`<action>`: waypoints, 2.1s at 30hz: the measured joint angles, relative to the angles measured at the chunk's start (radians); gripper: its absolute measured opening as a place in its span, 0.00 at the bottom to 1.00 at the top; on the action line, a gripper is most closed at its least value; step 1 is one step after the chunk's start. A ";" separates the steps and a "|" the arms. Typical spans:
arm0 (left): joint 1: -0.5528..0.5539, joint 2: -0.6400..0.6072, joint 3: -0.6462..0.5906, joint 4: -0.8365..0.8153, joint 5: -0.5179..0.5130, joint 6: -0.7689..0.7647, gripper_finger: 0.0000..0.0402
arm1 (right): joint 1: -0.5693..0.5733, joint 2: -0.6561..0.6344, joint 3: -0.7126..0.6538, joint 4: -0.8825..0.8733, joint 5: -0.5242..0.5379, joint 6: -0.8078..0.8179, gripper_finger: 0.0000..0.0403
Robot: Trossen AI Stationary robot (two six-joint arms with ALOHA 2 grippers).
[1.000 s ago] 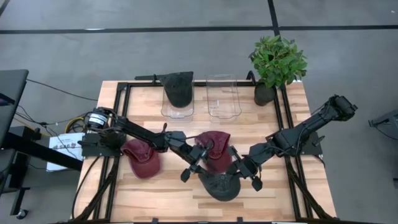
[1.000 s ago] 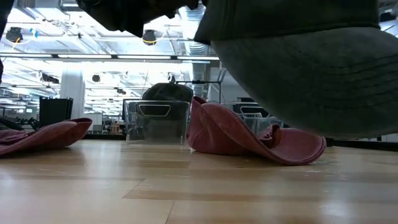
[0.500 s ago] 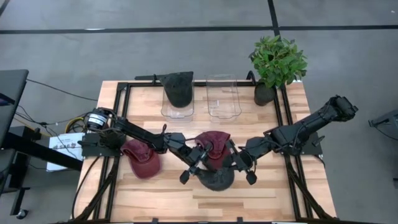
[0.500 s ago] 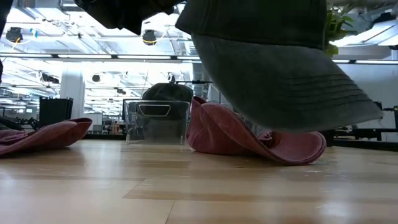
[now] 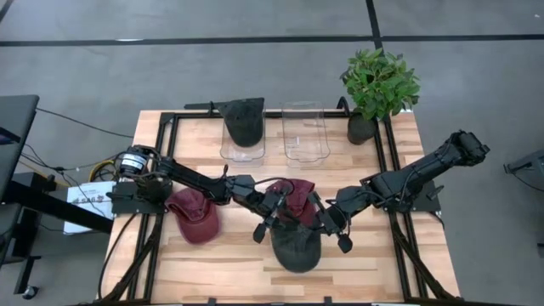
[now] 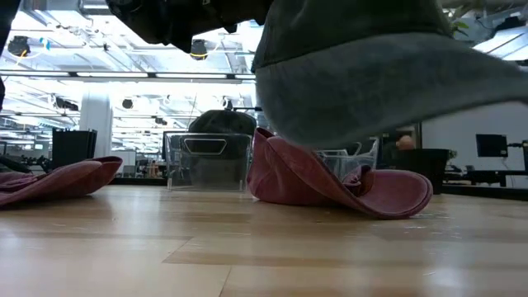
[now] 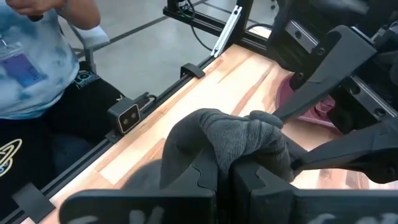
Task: Pick & Place hat
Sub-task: Put the black cap into the left transparent bin
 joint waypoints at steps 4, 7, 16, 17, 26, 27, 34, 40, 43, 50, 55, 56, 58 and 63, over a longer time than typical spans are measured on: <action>0.000 0.000 0.000 -0.014 0.000 0.000 0.27 | 0.006 0.000 0.000 -0.001 -0.014 0.000 0.00; 0.000 0.000 0.000 -0.036 0.000 0.000 0.27 | 0.018 0.000 0.000 -0.003 -0.026 0.000 0.00; -0.002 0.000 0.000 -0.058 0.097 -0.037 0.27 | 0.038 0.000 0.000 -0.023 -0.023 0.000 0.00; -0.004 0.000 0.000 -0.058 0.104 -0.042 0.27 | 0.034 0.000 0.000 -0.025 -0.023 0.000 0.00; -0.032 0.000 0.000 -0.056 0.152 -0.045 0.27 | -0.007 0.000 0.000 -0.051 -0.019 0.019 0.00; -0.034 0.000 0.000 -0.055 0.151 -0.042 0.27 | -0.009 0.000 0.000 -0.049 -0.018 0.019 0.00; -0.030 -0.001 0.000 -0.032 0.102 -0.035 0.27 | -0.013 0.000 0.000 -0.023 -0.017 0.018 0.00; -0.023 -0.001 0.000 -0.027 0.029 -0.034 0.27 | -0.013 0.000 0.000 -0.015 -0.017 0.018 0.00; -0.023 -0.001 0.000 -0.027 0.017 -0.039 0.27 | -0.013 0.000 0.000 -0.015 -0.017 0.018 0.00; -0.029 -0.001 0.000 -0.027 0.041 -0.033 0.04 | -0.013 0.000 0.000 -0.016 -0.017 0.018 0.00; -0.035 -0.001 0.000 -0.026 0.074 -0.016 0.02 | -0.011 0.000 0.000 -0.016 -0.020 0.018 0.01; -0.037 -0.001 0.000 -0.026 0.076 -0.015 0.02 | -0.009 0.000 0.000 -0.016 -0.019 0.022 0.01; -0.039 -0.001 0.000 -0.026 0.084 -0.014 0.02 | -0.004 0.000 0.000 -0.015 -0.018 0.048 0.03; -0.040 -0.001 0.000 -0.027 0.093 -0.014 0.02 | -0.004 0.000 0.000 -0.014 0.008 0.135 0.14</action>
